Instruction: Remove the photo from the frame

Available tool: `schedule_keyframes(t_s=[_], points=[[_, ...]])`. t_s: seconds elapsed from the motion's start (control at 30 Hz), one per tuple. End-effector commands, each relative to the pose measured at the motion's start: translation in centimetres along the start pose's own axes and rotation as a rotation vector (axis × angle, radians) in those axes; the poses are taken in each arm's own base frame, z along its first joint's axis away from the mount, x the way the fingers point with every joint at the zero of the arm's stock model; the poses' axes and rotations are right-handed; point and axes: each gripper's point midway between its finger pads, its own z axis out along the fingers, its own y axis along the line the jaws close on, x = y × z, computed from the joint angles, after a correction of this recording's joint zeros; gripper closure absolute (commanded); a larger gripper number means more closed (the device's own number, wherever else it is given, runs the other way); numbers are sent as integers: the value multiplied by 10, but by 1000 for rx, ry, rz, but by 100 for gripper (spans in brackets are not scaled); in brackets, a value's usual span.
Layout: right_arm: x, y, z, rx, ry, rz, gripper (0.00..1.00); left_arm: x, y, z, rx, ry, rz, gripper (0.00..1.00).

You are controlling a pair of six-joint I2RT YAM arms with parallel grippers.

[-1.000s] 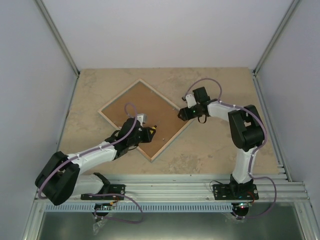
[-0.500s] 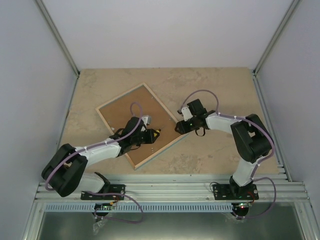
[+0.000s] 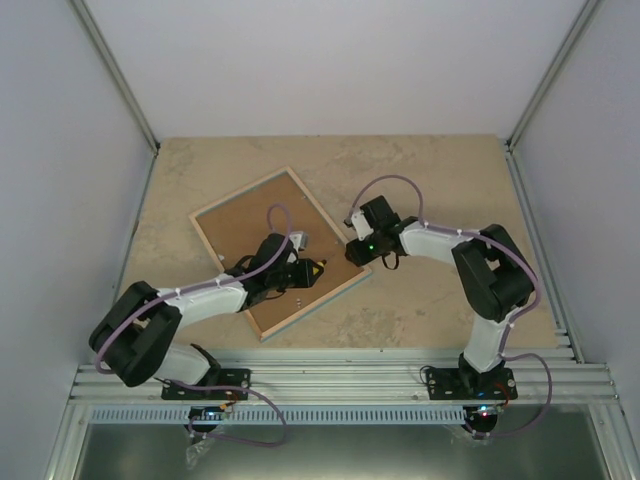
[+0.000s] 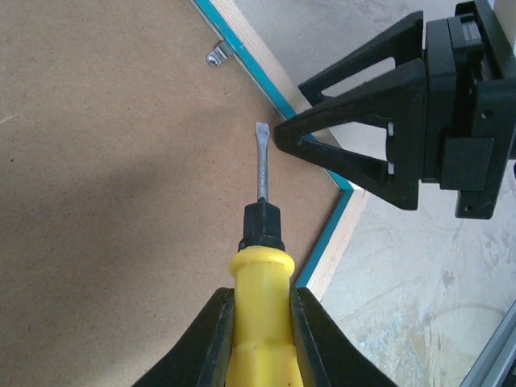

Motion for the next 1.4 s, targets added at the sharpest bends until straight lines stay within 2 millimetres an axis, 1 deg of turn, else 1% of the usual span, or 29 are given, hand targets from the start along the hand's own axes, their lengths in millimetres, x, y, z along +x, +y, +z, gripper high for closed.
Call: schedule_keyframes(t_s=[0.0, 0.13, 0.3, 0.5, 0.53, 0.63, 0.83, 0.93, 1.0, 1.13, 1.37], points=[[-11, -6, 7, 30, 2, -39, 56, -10, -8, 4, 16, -17, 12, 100], [-14, -10, 11, 49, 5, -44, 64, -10, -7, 6, 10, -16, 11, 100], [-10, -15, 12, 76, 7, -18, 81, -10, -6, 8, 5, -13, 8, 100], [-2, -19, 0, 110, -16, 62, 98, -9, -7, 11, 13, -7, 4, 100], [-2, -19, -4, 114, -30, 80, 99, -8, -8, 11, 14, -3, 5, 100], [1, -16, -10, 106, -60, 146, 100, -6, -12, 14, 18, 3, 8, 100], [15, -12, -18, 113, -92, 264, 100, -3, -18, 19, 27, 14, 14, 100], [24, -10, -21, 107, -106, 315, 99, -1, -27, 21, 43, 22, 25, 100], [27, -8, -23, 103, -126, 343, 99, 1, -31, 24, 56, 26, 31, 100], [25, -1, -26, 83, -164, 366, 100, 3, -36, 30, 65, 41, 30, 100], [23, 1, -30, 63, -207, 373, 100, 6, -38, 37, 72, 60, 22, 100]])
